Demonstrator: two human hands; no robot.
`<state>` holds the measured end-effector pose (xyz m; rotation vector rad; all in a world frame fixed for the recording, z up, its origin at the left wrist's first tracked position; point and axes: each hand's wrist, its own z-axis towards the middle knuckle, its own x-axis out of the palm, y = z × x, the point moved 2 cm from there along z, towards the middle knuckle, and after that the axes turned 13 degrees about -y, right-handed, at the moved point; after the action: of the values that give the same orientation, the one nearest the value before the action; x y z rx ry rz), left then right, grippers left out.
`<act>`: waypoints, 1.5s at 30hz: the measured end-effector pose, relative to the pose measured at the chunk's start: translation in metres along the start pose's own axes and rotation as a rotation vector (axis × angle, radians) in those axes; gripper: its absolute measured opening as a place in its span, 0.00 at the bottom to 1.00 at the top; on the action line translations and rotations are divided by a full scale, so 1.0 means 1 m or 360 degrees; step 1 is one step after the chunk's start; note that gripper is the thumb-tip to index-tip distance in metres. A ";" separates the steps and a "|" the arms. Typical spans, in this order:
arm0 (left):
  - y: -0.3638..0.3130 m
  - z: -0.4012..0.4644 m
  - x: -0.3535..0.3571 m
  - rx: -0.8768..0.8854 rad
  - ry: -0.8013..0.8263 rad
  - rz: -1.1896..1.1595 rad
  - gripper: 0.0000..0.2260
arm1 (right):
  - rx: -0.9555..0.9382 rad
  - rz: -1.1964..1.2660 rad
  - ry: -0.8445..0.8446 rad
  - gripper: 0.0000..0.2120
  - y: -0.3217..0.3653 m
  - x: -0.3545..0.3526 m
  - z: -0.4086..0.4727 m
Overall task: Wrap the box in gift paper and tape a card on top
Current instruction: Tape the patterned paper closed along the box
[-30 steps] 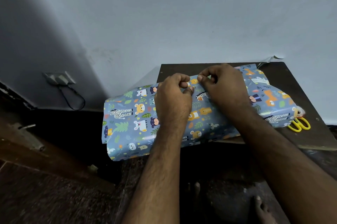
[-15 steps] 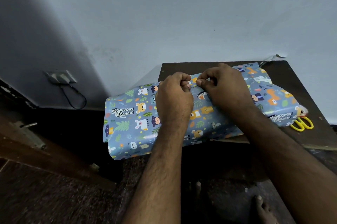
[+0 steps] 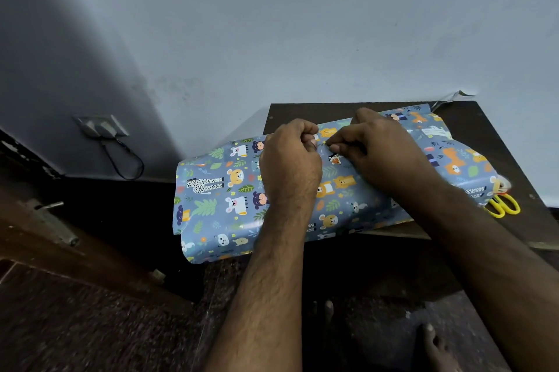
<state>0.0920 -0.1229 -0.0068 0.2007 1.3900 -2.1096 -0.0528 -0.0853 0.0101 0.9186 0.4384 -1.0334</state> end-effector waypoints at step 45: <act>-0.031 -0.016 0.007 0.0580 0.0480 0.0538 0.16 | 0.0133 -0.0593 -0.0266 0.09 -0.019 -0.042 -0.044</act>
<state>0.0659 -0.1027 0.0075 0.8680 1.0234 -2.0793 -0.0847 -0.0303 0.0058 0.8331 0.4379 -1.4663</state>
